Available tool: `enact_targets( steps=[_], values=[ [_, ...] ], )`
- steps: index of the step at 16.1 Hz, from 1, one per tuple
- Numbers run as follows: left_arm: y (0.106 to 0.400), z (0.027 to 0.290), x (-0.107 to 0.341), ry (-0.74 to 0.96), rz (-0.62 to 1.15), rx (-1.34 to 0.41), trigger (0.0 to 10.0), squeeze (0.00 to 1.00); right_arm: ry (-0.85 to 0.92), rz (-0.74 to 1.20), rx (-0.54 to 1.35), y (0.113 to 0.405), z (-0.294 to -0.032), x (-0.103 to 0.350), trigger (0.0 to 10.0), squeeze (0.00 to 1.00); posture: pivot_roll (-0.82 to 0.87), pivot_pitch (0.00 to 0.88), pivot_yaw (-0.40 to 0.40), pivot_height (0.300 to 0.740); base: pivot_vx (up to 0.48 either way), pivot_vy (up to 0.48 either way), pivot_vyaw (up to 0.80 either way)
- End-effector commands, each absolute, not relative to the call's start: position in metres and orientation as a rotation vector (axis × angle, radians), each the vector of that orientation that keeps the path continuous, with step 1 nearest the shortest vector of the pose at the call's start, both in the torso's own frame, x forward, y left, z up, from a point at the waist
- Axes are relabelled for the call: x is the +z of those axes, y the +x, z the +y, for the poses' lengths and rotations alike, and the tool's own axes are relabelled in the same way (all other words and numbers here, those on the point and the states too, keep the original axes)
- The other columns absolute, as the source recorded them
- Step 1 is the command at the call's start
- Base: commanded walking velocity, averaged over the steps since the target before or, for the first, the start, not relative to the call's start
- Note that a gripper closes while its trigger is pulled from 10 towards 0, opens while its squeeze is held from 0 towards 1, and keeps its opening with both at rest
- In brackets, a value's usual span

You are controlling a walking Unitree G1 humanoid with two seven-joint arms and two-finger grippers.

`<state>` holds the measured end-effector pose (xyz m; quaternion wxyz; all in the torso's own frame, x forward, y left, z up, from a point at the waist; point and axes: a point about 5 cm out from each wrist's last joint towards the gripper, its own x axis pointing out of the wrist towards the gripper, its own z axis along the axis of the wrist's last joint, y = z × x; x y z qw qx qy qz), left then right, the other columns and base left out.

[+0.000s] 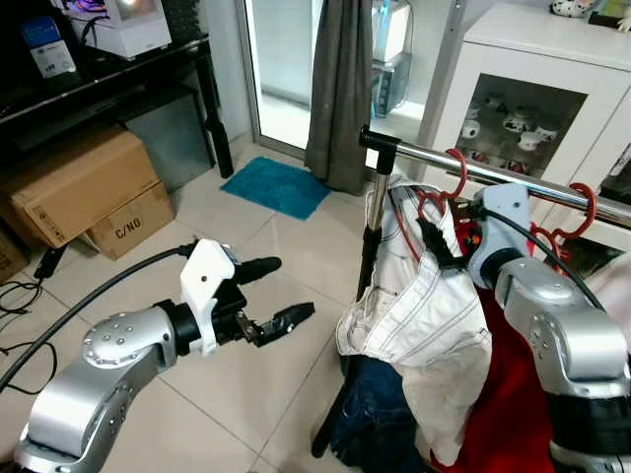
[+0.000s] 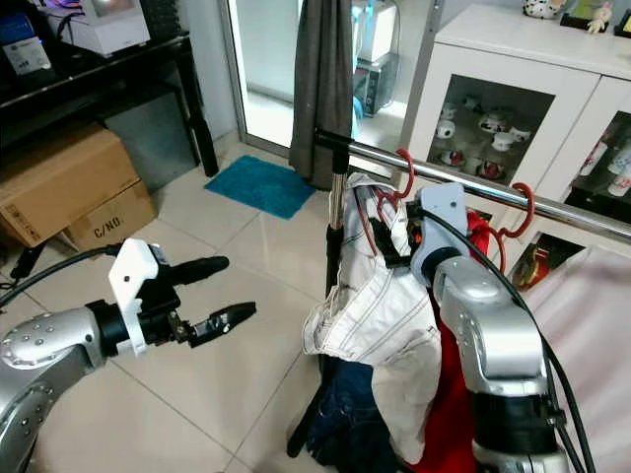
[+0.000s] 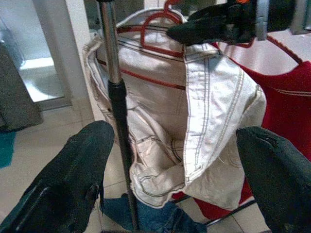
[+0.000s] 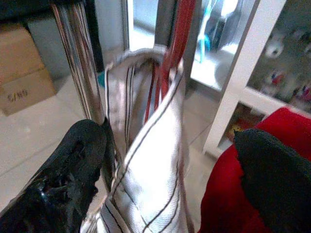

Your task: Hang hanger

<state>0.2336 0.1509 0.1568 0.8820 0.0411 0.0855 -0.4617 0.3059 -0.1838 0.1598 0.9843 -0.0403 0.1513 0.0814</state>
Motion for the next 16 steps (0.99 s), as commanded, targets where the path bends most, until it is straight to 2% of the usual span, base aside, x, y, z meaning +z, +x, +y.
enact_targets(
  steps=[1,2,3,4,5,7,16],
  values=[
    [0.234,0.148,0.16,0.096,0.179,-0.993,10.0,1.0,-0.081,0.307,0.184,0.312,-0.184,0.161,10.0,1.0,-0.12,0.0,0.027,0.74,0.0,0.0,0.0],
    [0.234,0.147,0.16,0.098,0.181,-1.004,10.0,1.0,-0.082,0.33,0.188,0.316,-0.184,0.159,10.0,1.0,-0.12,0.0,0.027,0.74,0.0,0.0,0.0],
    [0.234,0.146,0.16,0.096,0.179,-1.01,10.0,1.0,-0.106,0.345,0.18,0.322,-0.186,0.155,10.0,0.69,-0.12,0.0,0.027,0.74,0.0,0.0,0.0],
    [0.235,0.145,0.16,0.096,0.178,-1.014,10.0,1.0,-0.12,0.356,0.174,0.325,-0.187,0.152,10.0,0.24,-0.13,0.0,0.033,0.74,0.0,0.0,0.0],
    [0.235,0.144,0.16,0.098,0.181,-1.023,10.0,1.0,-0.108,0.378,0.167,0.331,-0.189,0.148,10.0,0.0,-0.13,0.0,0.033,0.74,0.0,0.0,0.0],
    [0.234,0.142,0.158,0.102,0.192,-1.04,10.0,1.0,-0.088,0.41,0.184,0.337,-0.189,0.146,0.0,0.0,-0.13,0.0,0.032,0.74,0.0,0.0,0.0],
    [0.232,0.134,0.157,0.091,0.192,-1.061,10.0,1.0,-0.067,0.415,0.219,0.339,-0.191,0.149,0.0,0.0,-0.14,0.0,0.013,0.74,0.0,0.0,0.0]
  ],
)
